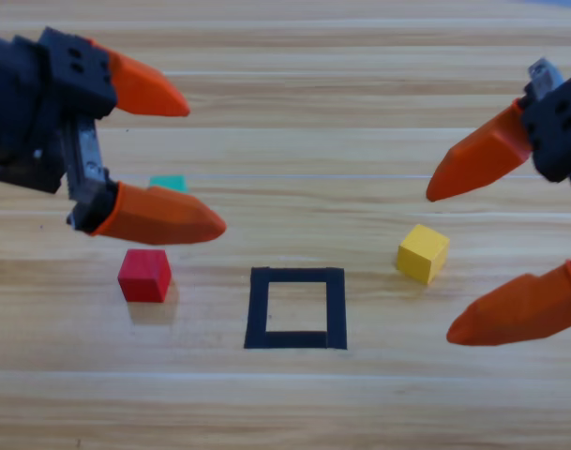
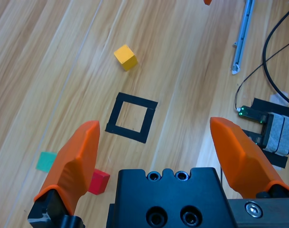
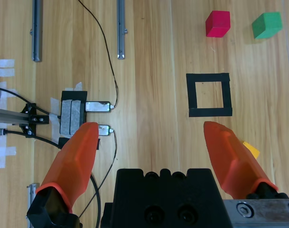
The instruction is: Stack the blocks in the rectangular block: red at the bottom, yellow in the middle, green on top
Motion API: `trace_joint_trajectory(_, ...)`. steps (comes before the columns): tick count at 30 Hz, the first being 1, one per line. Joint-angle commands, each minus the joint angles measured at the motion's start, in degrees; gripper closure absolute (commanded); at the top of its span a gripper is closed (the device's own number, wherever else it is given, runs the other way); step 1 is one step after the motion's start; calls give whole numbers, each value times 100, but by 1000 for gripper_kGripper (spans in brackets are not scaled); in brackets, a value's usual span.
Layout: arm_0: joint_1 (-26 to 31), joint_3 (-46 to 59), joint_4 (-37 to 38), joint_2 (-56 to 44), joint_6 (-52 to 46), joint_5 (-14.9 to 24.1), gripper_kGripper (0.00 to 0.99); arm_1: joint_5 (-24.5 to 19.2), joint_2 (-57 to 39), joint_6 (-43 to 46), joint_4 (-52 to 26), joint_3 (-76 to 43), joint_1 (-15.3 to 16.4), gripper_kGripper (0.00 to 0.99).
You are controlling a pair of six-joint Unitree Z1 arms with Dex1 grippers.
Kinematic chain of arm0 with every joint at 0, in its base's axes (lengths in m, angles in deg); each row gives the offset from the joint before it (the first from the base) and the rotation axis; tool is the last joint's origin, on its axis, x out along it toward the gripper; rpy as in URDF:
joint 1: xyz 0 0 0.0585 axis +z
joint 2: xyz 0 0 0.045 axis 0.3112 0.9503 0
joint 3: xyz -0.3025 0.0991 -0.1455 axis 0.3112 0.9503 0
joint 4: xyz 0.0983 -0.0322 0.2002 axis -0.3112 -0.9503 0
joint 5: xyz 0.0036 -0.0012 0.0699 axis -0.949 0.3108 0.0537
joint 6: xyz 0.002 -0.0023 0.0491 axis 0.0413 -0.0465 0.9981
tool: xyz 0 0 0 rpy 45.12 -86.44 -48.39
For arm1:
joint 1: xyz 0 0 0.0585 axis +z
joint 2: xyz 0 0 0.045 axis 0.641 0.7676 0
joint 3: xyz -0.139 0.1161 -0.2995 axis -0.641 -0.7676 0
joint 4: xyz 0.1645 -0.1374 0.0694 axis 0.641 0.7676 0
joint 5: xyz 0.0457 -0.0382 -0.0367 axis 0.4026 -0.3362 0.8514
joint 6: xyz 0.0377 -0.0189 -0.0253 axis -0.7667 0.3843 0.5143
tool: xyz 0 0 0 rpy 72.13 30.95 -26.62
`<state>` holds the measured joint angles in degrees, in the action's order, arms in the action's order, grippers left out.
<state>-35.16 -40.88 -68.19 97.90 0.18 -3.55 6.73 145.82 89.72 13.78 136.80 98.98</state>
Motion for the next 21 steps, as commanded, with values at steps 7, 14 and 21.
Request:
trace_joint_trajectory(7,-146,25,-192,173,-76,192,0,-655,522,-568,-204,49,109,13)
trace_joint_trajectory(14,-146,34,-218,208,-155,192,0,-1296,1330,-849,-134,322,-1060,13)
trace_joint_trajectory(21,-146,-72,-341,155,-656,420,0,-1367,2974,-788,569,1464,-1676,4)
